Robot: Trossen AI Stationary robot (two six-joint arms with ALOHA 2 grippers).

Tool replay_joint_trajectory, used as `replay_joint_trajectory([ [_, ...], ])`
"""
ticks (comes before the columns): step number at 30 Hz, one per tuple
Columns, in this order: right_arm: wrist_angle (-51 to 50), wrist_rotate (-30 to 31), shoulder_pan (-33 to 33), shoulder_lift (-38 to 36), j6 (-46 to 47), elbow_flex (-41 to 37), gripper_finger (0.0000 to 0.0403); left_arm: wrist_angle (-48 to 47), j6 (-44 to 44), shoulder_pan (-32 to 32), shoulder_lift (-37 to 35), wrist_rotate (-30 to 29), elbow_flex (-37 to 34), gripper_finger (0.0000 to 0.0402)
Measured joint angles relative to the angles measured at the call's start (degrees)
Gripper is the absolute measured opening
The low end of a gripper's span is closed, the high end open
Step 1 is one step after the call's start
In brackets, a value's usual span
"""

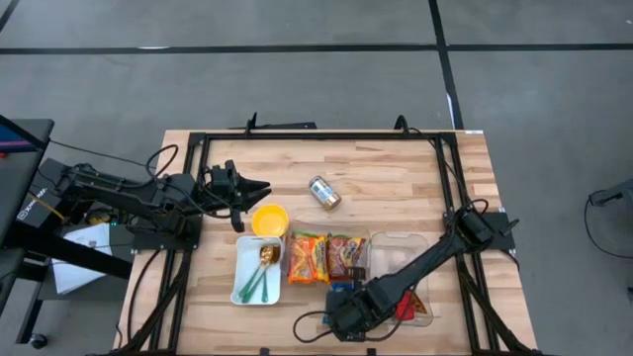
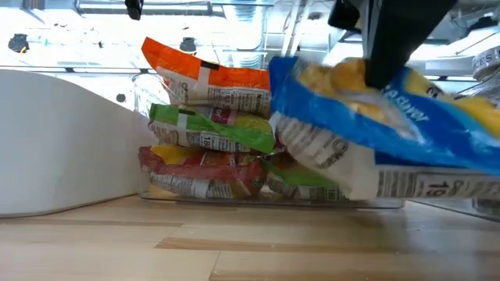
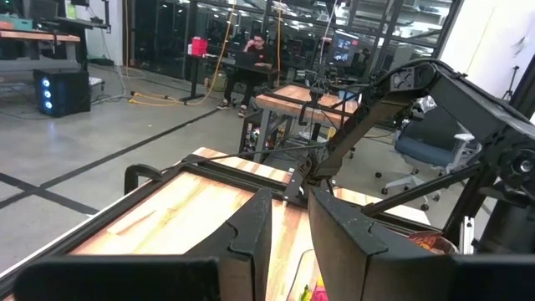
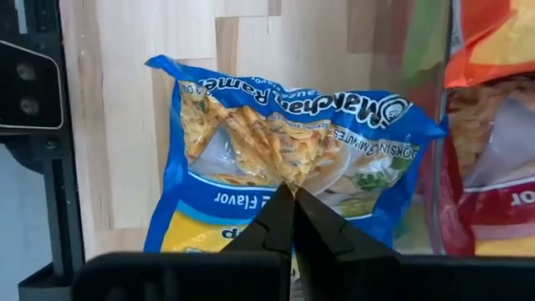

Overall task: Pick & Place Food Item
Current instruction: Put the blue noodle pack into the left transparent bin

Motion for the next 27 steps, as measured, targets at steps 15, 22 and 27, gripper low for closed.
replay_joint_trajectory([
  [15,-11.1,0.1,0.6,-0.2,-1.7,10.8,0.0000,0.0,-0.8,0.0,0.0,0.2,0.0,0.0076],
  [22,-16.6,0.2,1.3,-0.2,-3.2,16.7,0.0000,0.0,-1.6,0.0,0.0,2.3,0.0,0.0076],
  [27,-20.9,0.8,1.3,-0.2,-8.6,19.4,0.0000,0.0,-1.7,0.0,0.0,2.3,0.0,0.0076],
])
